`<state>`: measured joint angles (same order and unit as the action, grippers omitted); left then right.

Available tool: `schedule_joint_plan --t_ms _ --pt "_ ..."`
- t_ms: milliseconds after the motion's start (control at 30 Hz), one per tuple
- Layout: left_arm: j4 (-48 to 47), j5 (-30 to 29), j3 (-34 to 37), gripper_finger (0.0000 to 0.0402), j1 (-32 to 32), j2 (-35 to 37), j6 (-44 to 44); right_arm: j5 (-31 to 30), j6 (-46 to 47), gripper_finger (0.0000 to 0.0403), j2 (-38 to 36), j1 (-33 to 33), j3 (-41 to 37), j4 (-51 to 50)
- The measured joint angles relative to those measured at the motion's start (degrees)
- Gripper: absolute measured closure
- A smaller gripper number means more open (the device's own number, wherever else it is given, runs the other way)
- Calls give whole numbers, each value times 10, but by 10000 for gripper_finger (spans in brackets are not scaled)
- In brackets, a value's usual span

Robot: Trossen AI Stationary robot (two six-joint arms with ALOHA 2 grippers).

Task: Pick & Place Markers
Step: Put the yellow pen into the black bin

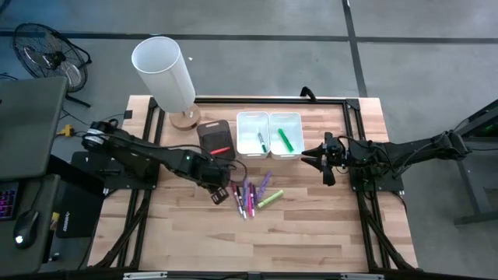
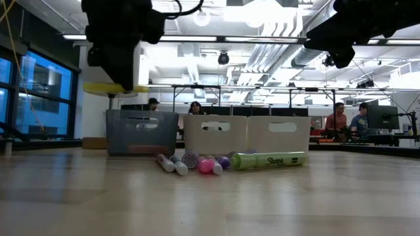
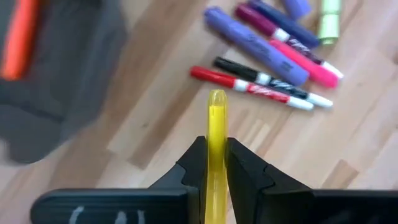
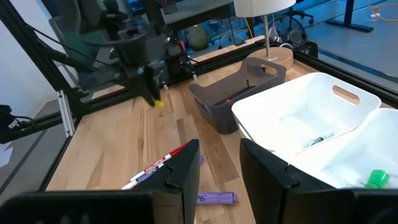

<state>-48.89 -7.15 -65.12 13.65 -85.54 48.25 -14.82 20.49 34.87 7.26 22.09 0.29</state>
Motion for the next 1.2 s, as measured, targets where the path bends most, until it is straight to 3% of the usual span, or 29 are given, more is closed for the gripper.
schedule_joint_plan --t_ms 433,800,1033,1200 --pt "-89 -57 0 363 -10 81 4 0 0 299 0 0 0 0" --pt "-111 -173 0 363 -56 103 26 0 0 299 0 0 0 0" --pt "-77 -235 0 363 -104 103 -51 0 0 300 0 0 0 0" --pt "-32 -237 20 363 -139 103 -113 0 0 300 0 0 0 0"
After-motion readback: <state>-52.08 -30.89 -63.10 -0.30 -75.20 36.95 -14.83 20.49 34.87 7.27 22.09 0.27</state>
